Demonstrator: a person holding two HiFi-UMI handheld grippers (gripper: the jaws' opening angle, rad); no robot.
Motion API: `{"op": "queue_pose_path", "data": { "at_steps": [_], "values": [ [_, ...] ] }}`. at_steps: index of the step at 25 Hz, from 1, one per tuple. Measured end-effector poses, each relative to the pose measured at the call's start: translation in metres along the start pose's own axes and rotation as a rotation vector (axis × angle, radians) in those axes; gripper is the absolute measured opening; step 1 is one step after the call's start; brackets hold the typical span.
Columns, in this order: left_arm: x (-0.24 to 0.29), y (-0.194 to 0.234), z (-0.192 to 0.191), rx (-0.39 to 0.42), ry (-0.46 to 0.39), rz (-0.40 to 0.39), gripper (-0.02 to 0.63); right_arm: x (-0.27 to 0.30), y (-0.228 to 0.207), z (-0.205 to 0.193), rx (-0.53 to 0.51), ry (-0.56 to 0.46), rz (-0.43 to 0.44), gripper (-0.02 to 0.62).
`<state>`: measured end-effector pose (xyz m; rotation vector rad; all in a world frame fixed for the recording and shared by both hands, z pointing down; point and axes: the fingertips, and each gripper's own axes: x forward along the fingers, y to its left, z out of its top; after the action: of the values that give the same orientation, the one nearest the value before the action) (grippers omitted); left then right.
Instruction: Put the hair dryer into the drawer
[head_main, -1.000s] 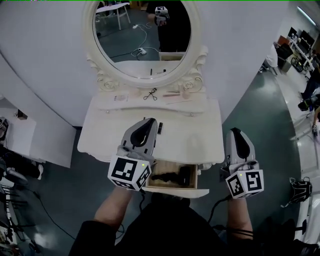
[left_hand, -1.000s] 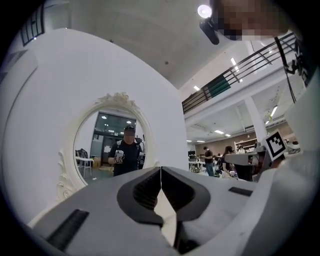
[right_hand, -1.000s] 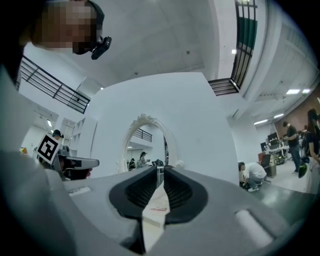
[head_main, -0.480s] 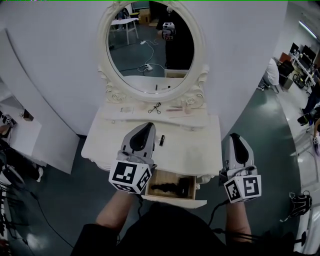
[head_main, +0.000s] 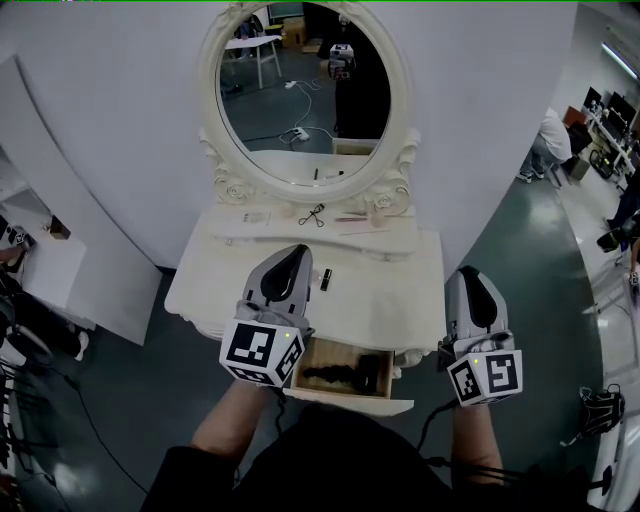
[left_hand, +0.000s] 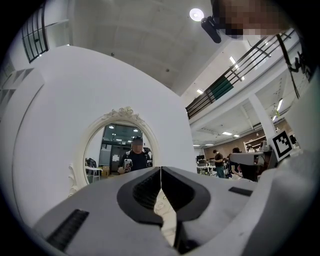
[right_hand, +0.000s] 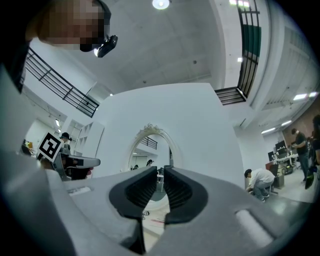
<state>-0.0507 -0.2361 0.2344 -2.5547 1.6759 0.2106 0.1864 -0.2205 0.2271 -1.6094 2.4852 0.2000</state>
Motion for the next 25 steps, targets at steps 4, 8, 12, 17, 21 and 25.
{"op": "queue_pose_path", "data": {
  "at_steps": [4, 8, 12, 17, 21, 25],
  "values": [
    [-0.0002, -0.0012, -0.0007, 0.004, 0.003, -0.002, 0.003, -0.0007, 0.0004, -0.0003, 0.002, 0.001, 0.001, 0.043],
    [-0.0002, -0.0019, -0.0013, 0.006, 0.006, -0.002, 0.003, -0.0016, 0.0007, 0.0002, 0.004, -0.001, 0.003, 0.043],
    [-0.0004, -0.0016, -0.0016, 0.01, 0.008, -0.001, 0.003, -0.0016, 0.0013, 0.0009, 0.007, -0.004, 0.005, 0.043],
    [-0.0009, -0.0012, -0.0018, 0.017, 0.008, 0.005, 0.003, -0.0013, 0.0021, 0.0012, 0.01, -0.007, 0.011, 0.042],
    [-0.0017, -0.002, -0.004, 0.018, 0.013, 0.008, 0.003, -0.003, 0.0041, 0.001, 0.005, -0.014, 0.022, 0.025],
    [-0.0024, -0.0031, -0.0046, 0.023, 0.015, 0.011, 0.003, -0.0038, 0.0031, 0.0001, 0.015, -0.017, 0.023, 0.025]
  ]
}}
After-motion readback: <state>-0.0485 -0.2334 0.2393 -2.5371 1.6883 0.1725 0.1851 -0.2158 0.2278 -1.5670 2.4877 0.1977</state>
